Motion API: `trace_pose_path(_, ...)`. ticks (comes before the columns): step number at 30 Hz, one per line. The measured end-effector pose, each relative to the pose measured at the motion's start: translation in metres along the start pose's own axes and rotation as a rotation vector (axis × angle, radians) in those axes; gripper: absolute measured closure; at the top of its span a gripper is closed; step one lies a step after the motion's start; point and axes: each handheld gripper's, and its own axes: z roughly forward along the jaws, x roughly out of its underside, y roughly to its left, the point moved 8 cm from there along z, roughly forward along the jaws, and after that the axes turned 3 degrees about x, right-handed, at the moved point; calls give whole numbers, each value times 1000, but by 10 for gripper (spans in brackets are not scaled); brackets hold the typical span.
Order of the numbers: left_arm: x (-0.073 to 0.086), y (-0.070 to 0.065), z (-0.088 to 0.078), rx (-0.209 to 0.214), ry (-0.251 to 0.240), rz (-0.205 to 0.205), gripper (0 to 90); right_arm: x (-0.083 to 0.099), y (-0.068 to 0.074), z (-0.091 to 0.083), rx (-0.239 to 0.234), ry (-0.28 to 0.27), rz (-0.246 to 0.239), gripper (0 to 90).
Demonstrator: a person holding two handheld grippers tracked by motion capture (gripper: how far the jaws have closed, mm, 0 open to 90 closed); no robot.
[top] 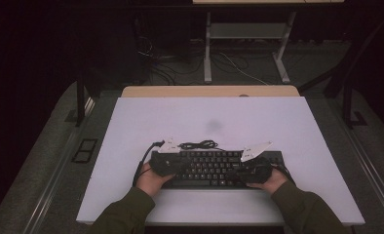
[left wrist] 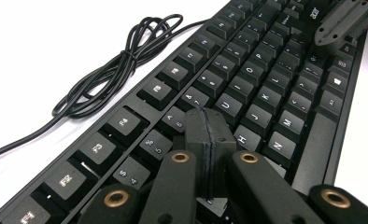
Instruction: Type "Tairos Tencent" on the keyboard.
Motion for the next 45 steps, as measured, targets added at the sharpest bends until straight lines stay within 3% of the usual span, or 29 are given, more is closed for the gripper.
trace_pose_path(12, -3, -2, -6, 6, -21, -6, 888, -1, 0, -1, 0, -3, 1, 892)
trace_pose_path(22, -1, -4, -12, 15, -32, -10, 866, -10, -1, -8, -14, -66, 30, 880)
trace_pose_path(36, 5, -3, -25, 19, -64, -66, 658, -20, -7, -7, 1, -128, 92, 601)
trace_pose_path(41, 8, -3, -27, 20, -60, -74, 558, -24, -9, -5, 13, -149, 109, 475)
trace_pose_path(45, 11, -2, -30, 16, -50, -70, 529, -28, -11, -3, 18, -162, 118, 413)
